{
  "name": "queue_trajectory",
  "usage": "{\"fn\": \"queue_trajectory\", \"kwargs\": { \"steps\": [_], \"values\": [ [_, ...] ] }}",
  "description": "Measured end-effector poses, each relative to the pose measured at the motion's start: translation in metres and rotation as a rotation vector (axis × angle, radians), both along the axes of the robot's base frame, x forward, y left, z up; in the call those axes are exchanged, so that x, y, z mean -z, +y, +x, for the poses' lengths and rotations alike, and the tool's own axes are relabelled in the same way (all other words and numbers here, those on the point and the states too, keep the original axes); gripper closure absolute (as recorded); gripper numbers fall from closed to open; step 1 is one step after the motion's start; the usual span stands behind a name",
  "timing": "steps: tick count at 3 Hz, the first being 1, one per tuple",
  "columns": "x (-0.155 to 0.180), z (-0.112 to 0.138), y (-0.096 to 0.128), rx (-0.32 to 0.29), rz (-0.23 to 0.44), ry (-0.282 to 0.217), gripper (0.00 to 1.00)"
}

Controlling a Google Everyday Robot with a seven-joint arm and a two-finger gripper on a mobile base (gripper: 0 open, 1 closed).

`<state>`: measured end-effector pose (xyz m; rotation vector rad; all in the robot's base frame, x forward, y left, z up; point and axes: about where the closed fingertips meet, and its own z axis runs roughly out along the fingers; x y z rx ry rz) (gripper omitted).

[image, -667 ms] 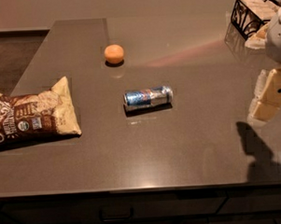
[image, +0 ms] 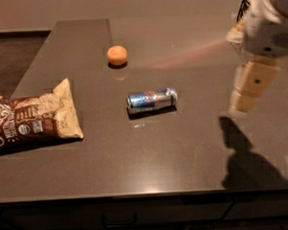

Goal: Place redbull can upright

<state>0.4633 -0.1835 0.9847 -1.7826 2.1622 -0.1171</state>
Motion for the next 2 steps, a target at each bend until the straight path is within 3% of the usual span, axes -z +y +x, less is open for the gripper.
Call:
{"fn": "queue_trajectory", "kwargs": {
  "steps": [1,2],
  "values": [
    [0.013,0.055,0.054,-0.101,0.0,0.013,0.0],
    [0.04,0.089,0.095,-0.167,-0.002,0.05,0.0]
  ]
}}
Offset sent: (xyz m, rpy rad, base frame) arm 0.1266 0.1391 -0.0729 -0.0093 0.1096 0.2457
